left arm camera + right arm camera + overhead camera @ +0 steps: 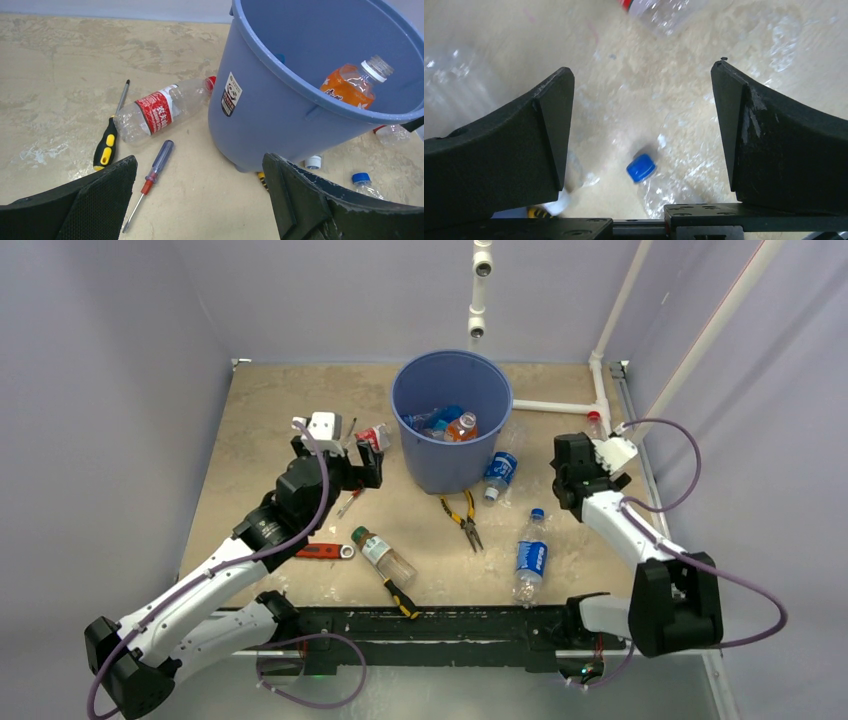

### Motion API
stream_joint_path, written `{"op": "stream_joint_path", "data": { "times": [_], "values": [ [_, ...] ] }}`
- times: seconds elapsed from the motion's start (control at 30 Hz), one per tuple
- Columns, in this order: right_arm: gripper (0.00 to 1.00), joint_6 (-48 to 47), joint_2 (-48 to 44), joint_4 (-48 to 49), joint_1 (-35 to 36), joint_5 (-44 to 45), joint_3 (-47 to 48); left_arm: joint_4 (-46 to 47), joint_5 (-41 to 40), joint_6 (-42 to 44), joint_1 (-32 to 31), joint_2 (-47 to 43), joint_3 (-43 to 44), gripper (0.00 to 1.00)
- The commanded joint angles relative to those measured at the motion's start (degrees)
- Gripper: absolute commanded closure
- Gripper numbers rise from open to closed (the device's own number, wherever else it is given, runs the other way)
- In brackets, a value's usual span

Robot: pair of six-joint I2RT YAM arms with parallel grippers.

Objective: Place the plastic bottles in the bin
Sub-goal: Pick up the plastic bottle at the center of the board.

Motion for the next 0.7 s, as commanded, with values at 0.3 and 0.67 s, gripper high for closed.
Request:
{"op": "stream_joint_path", "data": {
  "times": [0.3,0.67],
  "values": [
    [0.01,-11.9,13.2,5.2,-7.1,1.9,6.8,-0.1,2.5,-0.8,-0.7,-0.6,0.9,0.04],
    [0.02,-16.2,18.8,11.8,-8.8,-1.1,6.9,-0.2,3.5,-0.9,-1.7,0.2,1.1,0.04]
  ]
}}
